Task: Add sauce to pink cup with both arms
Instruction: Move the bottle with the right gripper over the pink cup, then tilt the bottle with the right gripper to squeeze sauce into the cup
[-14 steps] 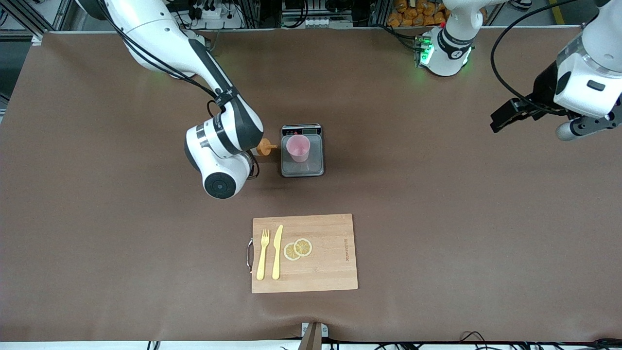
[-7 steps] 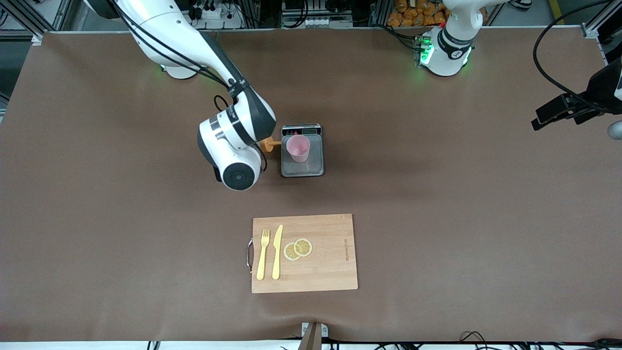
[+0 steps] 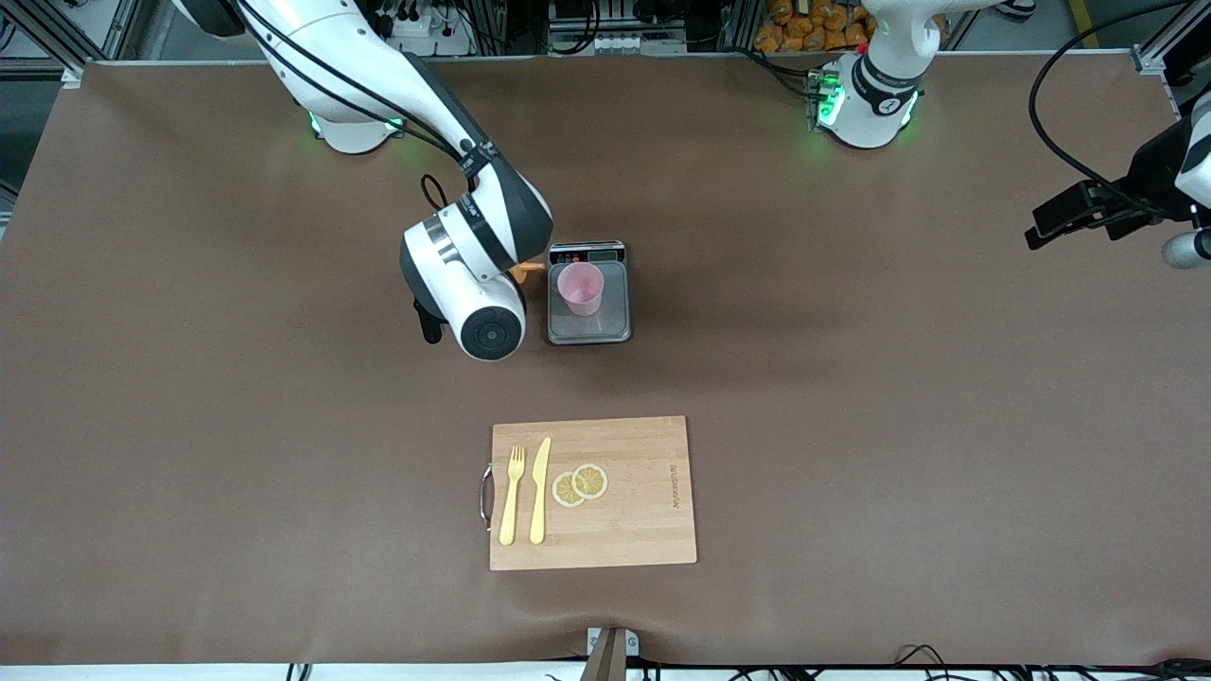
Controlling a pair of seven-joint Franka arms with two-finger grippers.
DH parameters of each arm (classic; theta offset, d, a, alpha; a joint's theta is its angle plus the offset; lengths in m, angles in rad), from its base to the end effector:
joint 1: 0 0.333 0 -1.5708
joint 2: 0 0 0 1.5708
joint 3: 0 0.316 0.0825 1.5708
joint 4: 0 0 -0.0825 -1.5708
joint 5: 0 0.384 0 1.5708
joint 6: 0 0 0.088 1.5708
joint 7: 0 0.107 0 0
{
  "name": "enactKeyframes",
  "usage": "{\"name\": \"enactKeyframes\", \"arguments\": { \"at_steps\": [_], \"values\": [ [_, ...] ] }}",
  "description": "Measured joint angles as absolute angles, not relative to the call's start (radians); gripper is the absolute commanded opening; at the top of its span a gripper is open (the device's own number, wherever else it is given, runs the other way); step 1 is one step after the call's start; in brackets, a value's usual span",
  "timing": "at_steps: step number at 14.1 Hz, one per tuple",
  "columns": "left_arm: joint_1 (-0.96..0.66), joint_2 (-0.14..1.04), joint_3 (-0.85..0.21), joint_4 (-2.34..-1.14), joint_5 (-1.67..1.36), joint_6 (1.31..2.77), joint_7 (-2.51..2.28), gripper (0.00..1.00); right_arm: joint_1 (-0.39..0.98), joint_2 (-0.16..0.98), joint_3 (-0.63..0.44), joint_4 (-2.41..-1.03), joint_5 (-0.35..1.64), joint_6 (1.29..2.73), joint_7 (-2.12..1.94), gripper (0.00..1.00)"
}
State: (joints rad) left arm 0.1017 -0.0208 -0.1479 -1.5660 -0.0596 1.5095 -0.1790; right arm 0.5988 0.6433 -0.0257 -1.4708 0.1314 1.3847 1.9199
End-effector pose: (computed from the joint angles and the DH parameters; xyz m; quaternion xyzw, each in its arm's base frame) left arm 0.5409 -0.0326 0.6329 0.9973 0.0651 -0.0210 0.0260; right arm 0.5125 0.3523 0.2708 0.7216 -0.5911 -0.1670 0.3193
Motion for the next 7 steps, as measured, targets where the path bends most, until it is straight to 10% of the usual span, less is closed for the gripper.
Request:
{"name": "enactKeyframes", "arguments": {
  "at_steps": [7],
  "values": [
    [0.101, -0.05, -0.099, -1.628, -0.06, 1.514, -0.103, 1.0, 0.599, 0.68, -0.031, -1.405, 0.091, 1.303, 1.927, 0.48]
  ]
}}
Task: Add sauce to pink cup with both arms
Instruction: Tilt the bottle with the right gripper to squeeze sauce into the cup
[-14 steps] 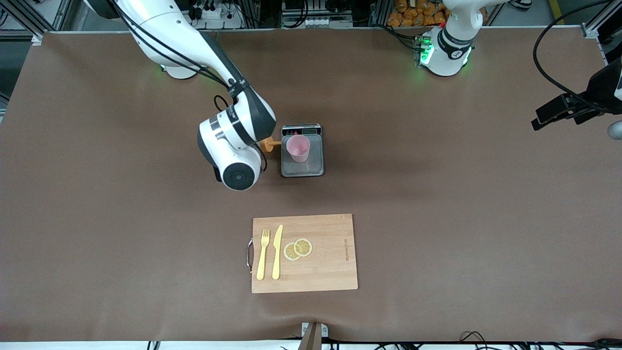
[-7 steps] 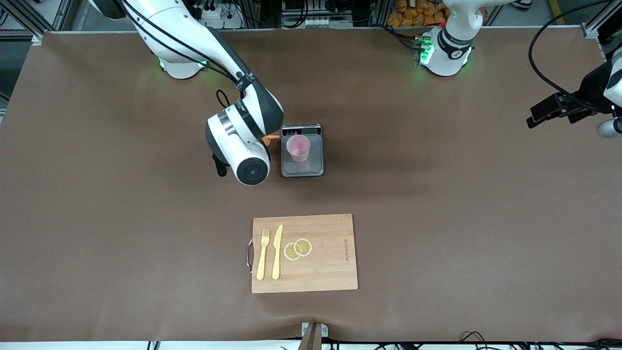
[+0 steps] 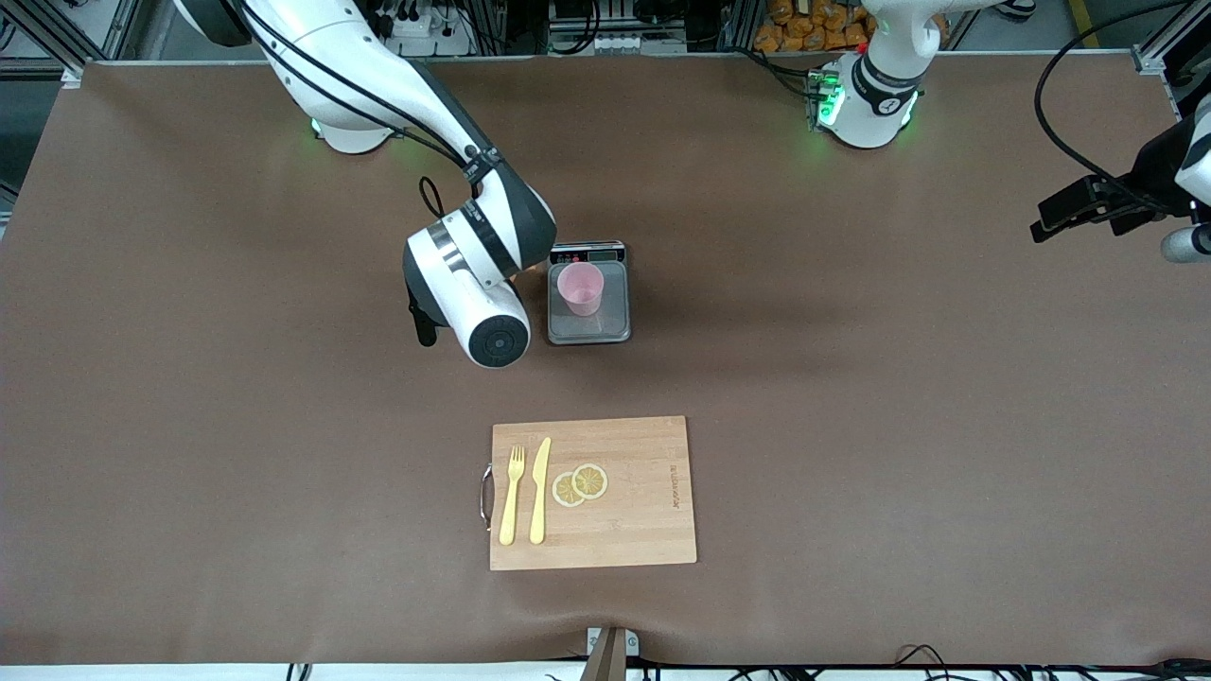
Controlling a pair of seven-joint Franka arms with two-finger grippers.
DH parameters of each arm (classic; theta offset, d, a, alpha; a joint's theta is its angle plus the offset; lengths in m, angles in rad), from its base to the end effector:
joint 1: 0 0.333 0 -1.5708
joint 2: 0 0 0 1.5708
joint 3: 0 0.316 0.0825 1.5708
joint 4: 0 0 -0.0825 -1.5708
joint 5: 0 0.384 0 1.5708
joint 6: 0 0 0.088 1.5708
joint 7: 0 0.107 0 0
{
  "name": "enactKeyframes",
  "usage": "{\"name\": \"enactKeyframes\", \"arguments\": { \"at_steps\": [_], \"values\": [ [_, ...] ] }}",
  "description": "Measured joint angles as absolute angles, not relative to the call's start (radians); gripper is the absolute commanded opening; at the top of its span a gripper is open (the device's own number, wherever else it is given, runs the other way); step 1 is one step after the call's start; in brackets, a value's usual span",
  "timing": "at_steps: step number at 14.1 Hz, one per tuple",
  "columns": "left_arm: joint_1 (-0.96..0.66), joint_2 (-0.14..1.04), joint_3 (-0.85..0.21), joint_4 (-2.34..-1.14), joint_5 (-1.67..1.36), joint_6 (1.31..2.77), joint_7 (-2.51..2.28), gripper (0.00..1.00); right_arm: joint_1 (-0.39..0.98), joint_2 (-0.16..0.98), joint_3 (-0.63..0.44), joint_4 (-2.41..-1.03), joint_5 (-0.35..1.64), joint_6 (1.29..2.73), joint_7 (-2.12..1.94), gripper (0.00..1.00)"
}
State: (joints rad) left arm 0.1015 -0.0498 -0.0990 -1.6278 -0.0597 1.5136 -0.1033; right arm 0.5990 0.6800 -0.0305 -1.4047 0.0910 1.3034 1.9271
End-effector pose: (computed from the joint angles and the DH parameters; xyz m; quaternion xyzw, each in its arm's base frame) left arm 0.5323 -0.0067 0.6200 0.9977 0.0522 -0.0336 0.0257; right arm 0.5190 0.3488 0.2724 0.7152 -0.5854 -0.1539 0.3496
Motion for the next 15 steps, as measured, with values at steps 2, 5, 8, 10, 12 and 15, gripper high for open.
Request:
{"name": "enactKeyframes", "arguments": {
  "at_steps": [2, 5, 8, 10, 12, 15],
  "values": [
    [0.101, -0.056, -0.085, -1.638, -0.06, 1.516, -0.094, 1.0, 0.599, 0.684, -0.03, -1.378, 0.085, 1.283, 1.93, 0.48],
    [0.084, -0.064, -0.069, -1.647, -0.06, 1.522, -0.094, 1.0, 0.6, 0.696, -0.03, -1.34, 0.08, 1.273, 1.957, 0.49],
    [0.075, -0.069, -0.06, -1.652, -0.06, 1.523, -0.094, 1.0, 0.61, 0.736, -0.027, -1.29, 0.08, 1.273, 1.99, 0.48],
    [0.076, -0.069, -0.059, -1.652, -0.06, 1.525, -0.09, 1.0, 0.623, 0.758, -0.027, -1.268, 0.08, 1.274, 1.997, 0.48],
    [0.076, -0.07, -0.058, -1.652, -0.06, 1.527, -0.078, 1.0, 0.635, 0.77, -0.026, -1.247, 0.08, 1.276, 2.017, 0.47],
    [0.075, -0.07, -0.059, -1.652, -0.06, 1.528, -0.076, 1.0, 0.653, 0.794, -0.025, -1.209, 0.08, 1.277, 2.052, 0.48]
  ]
}}
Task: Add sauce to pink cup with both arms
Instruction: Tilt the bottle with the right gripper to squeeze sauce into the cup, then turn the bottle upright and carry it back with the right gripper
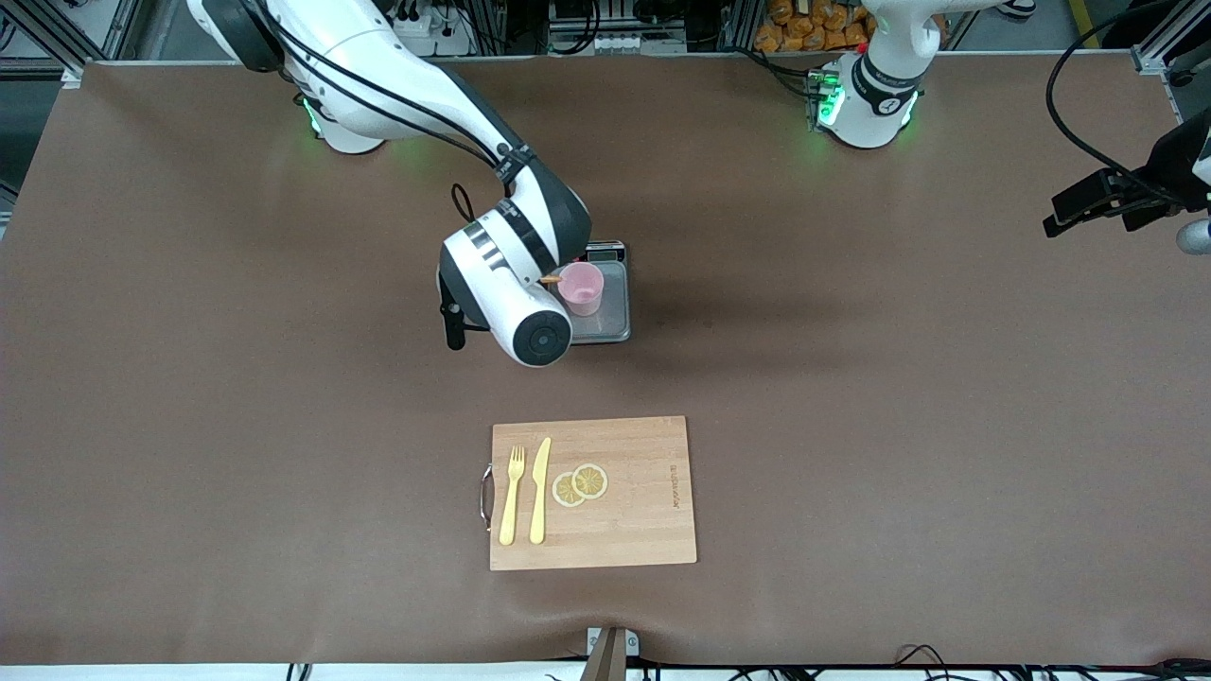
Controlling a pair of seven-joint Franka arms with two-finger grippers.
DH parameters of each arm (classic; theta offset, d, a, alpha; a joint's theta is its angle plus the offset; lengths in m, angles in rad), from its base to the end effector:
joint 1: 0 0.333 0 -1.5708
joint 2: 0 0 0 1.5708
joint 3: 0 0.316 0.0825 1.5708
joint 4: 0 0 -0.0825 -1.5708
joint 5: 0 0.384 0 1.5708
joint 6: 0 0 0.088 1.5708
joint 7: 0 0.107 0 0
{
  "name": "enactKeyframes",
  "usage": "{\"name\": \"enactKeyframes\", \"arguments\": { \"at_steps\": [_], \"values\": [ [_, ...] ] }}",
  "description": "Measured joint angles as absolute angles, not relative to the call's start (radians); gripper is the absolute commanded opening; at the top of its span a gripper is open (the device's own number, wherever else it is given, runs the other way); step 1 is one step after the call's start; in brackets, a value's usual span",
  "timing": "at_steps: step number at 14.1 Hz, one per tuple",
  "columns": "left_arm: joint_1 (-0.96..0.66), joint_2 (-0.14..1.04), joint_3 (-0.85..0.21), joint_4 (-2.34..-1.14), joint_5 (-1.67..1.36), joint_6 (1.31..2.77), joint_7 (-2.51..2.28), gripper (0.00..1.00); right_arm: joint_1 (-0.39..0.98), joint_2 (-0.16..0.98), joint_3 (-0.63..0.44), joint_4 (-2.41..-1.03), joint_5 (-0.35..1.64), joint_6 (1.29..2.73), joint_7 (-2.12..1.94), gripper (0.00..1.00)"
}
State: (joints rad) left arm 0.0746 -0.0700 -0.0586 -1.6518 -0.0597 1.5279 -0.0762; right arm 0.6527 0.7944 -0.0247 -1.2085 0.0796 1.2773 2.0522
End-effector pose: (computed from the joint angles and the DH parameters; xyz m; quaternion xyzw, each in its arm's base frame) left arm 0.5273 0.0007 0.6208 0.9982 0.0457 -0.0278 0.0270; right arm 0.5270 0.3999 0.2715 0.7058 -0.6125 -0.1104 0.3383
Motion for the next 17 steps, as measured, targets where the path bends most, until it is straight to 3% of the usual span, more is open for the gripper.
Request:
{"name": "enactKeyframes", "arguments": {
  "at_steps": [9, 17],
  "values": [
    [0.074, -0.075, -0.06, -1.652, -0.06, 1.528, -0.076, 1.0, 0.678, 0.846, -0.025, -1.2, 0.074, 1.275, 2.064, 0.45],
    [0.074, -0.076, -0.06, -1.652, -0.06, 1.528, -0.076, 1.0, 0.648, 0.838, -0.031, -1.186, 0.094, 1.267, 1.958, 0.53]
  ]
}}
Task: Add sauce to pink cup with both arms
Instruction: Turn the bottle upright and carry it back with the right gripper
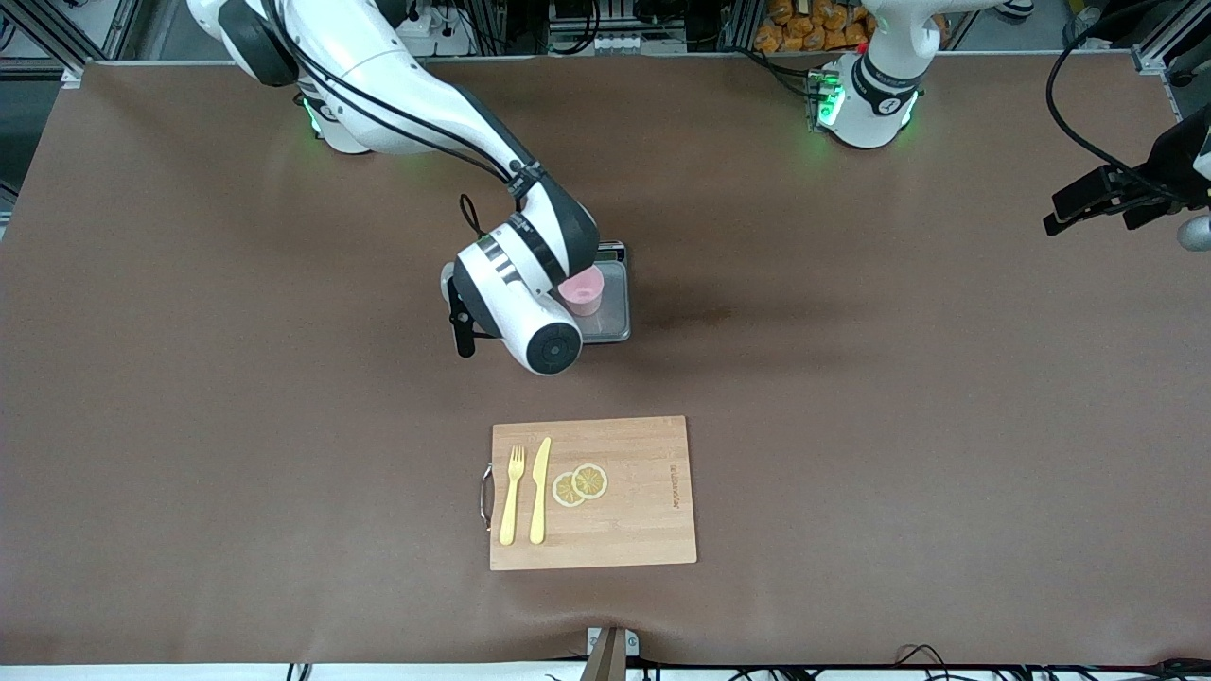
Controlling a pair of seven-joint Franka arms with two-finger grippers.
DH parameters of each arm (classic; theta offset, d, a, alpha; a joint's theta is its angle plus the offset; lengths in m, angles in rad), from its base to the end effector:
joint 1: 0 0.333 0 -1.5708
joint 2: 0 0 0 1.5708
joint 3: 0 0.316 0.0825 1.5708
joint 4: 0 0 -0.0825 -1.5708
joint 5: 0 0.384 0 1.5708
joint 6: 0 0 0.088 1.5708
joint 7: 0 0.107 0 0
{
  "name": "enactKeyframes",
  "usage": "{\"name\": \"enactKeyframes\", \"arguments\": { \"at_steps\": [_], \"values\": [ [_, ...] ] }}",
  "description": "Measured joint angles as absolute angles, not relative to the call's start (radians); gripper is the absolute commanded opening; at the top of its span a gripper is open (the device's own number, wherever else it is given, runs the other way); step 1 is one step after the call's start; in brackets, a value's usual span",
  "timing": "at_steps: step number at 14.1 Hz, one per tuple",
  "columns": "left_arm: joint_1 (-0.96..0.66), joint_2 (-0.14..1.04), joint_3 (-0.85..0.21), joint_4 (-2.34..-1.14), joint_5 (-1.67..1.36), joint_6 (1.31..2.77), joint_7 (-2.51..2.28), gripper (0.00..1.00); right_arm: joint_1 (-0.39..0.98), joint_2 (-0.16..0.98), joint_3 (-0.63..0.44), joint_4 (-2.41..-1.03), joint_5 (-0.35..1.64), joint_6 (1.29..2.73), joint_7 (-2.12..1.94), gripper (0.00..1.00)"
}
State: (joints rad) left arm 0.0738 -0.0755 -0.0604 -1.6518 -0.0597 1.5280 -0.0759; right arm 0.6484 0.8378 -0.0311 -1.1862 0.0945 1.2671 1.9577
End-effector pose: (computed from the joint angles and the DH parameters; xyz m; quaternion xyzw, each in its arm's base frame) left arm 0.5257 -0.0008 0.6237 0.9983 0.0442 -0.0251 0.0268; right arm 0.5300 0.3971 0.2514 0.7260 -0.5792 -0.1363 0.3447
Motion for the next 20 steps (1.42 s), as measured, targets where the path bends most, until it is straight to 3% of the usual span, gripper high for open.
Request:
{"name": "enactKeyframes", "arguments": {
  "at_steps": [7, 20],
  "values": [
    [0.07, -0.076, -0.069, -1.652, -0.06, 1.528, -0.076, 1.0, 0.606, 0.778, -0.032, -1.174, 0.183, 1.266, 1.772, 0.52],
    [0.068, -0.076, -0.079, -1.657, -0.06, 1.528, -0.076, 1.0, 0.338, 0.679, -0.038, -1.204, 0.392, 1.262, 1.345, 0.54]
  ]
}}
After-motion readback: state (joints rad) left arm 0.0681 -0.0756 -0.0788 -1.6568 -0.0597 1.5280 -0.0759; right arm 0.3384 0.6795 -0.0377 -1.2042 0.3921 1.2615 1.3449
